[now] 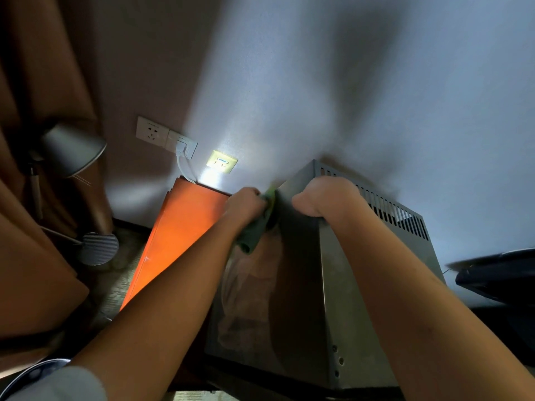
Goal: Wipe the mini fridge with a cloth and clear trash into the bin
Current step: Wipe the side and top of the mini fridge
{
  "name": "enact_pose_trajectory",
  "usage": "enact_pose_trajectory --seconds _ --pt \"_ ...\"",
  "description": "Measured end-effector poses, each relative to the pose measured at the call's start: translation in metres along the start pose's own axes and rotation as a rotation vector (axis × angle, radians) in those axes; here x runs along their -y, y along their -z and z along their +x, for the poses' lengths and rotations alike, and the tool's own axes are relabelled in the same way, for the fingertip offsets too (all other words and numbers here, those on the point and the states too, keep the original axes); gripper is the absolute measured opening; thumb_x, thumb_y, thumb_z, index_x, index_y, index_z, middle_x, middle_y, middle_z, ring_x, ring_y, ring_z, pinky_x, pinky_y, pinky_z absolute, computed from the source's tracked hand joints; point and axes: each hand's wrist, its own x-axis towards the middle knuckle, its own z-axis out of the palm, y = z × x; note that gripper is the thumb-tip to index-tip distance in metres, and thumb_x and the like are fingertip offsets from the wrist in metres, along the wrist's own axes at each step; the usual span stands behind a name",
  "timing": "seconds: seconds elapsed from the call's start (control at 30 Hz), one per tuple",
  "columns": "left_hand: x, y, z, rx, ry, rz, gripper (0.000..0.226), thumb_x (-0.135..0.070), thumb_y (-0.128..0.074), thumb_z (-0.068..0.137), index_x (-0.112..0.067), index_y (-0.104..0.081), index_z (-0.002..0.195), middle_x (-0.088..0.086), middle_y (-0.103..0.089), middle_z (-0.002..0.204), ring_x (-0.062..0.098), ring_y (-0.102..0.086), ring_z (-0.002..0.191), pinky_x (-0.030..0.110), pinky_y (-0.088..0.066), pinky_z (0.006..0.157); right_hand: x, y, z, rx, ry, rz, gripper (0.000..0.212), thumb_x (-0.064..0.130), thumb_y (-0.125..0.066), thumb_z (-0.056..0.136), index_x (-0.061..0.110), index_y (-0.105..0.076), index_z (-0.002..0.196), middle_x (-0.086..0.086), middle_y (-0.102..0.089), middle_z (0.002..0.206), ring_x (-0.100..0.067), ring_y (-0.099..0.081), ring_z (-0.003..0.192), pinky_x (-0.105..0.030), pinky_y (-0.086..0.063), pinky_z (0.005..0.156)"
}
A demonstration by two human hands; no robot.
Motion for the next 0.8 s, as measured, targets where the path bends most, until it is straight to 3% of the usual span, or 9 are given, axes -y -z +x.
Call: enact_pose_trajectory --seconds 0.13,0.23,0.3,0.37,0.5,0.6,0.73,0.8 --pt "0.018 -0.002 -0.01 0.079 -0.03 0.085 0.027 -0.04 -0.06 0.091 -0.025 -0.074 0.109 -0.001 -0.069 0.102 0.018 -0.063 0.089 0.029 -0.044 0.065 0.004 0.002 0.0 0.007 -0.019 -0.029 0.05 0.035 -0.042 0.095 0.006 -0.052 0.135 -0.017 -0.056 0.136 -0.034 -0.056 0.114 -0.037 -0.038 0.083" --pt "-0.002 0.009 -0.009 0.046 -0.105 -0.243 0.019 -0.043 -0.068 0.086 -0.026 -0.074 0.093 -0.001 -0.072 0.092 0.021 -0.068 0.087 0.038 -0.057 0.076 0.007 0.004 0.0 0.005 -0.028 -0.042 0.051 0.035 -0.046 0.094 0.006 -0.05 0.136 -0.016 -0.056 0.135 -0.031 -0.055 0.103 -0.035 -0.038 0.079" --pt "-0.018 0.013 -0.003 0.012 -0.153 -0.364 0.016 -0.037 -0.071 0.084 -0.022 -0.073 0.09 0.003 -0.073 0.09 0.023 -0.07 0.087 0.045 -0.057 0.083 0.008 0.004 0.0 0.001 -0.024 -0.048 0.049 0.033 -0.046 0.094 0.008 -0.051 0.136 -0.015 -0.056 0.135 -0.032 -0.056 0.109 -0.035 -0.038 0.08" --pt "-0.025 0.011 0.004 -0.035 -0.151 -0.307 0.017 -0.038 -0.07 0.083 -0.024 -0.071 0.093 0.001 -0.072 0.093 0.023 -0.068 0.09 0.044 -0.056 0.084 0.007 0.005 -0.001 -0.017 -0.019 -0.061 0.047 0.033 -0.045 0.095 0.009 -0.053 0.135 -0.014 -0.056 0.136 -0.032 -0.055 0.117 -0.035 -0.038 0.08" --pt "0.0 -0.002 0.012 -0.026 -0.015 -0.008 0.026 -0.038 -0.061 0.091 -0.023 -0.069 0.111 0.001 -0.069 0.106 0.025 -0.065 0.099 0.032 -0.046 0.074 0.005 0.004 -0.005 -0.038 -0.004 -0.069 0.043 0.035 -0.043 0.098 0.008 -0.055 0.13 -0.013 -0.059 0.13 -0.028 -0.05 0.094 -0.035 -0.036 0.077" --pt "0.02 -0.008 0.004 0.052 0.008 0.194 0.029 -0.037 -0.057 0.092 -0.024 -0.071 0.115 0.001 -0.07 0.106 0.022 -0.064 0.091 0.029 -0.041 0.065 0.005 0.003 -0.006 -0.045 -0.001 -0.081 0.041 0.032 -0.041 0.099 0.008 -0.056 0.128 -0.013 -0.059 0.118 -0.028 -0.048 0.091 -0.035 -0.037 0.077" --pt "0.008 0.001 0.003 0.054 -0.087 0.068 0.016 -0.044 -0.062 0.091 -0.031 -0.071 0.097 -0.004 -0.067 0.101 0.019 -0.062 0.091 0.03 -0.046 0.072 0.008 0.005 -0.006 -0.033 -0.015 -0.1 0.042 0.032 -0.042 0.099 0.007 -0.054 0.131 -0.015 -0.059 0.12 -0.026 -0.047 0.087 -0.035 -0.036 0.075" --pt "-0.002 0.006 0.007 0.009 -0.111 -0.077 0.019 -0.044 -0.067 0.088 -0.026 -0.071 0.093 -0.003 -0.069 0.096 0.019 -0.064 0.09 0.034 -0.053 0.077 0.009 0.006 -0.007 -0.035 -0.015 -0.12 0.034 0.032 -0.044 0.098 0.009 -0.055 0.121 -0.011 -0.056 0.097 -0.021 -0.045 0.071 -0.032 -0.035 0.067"
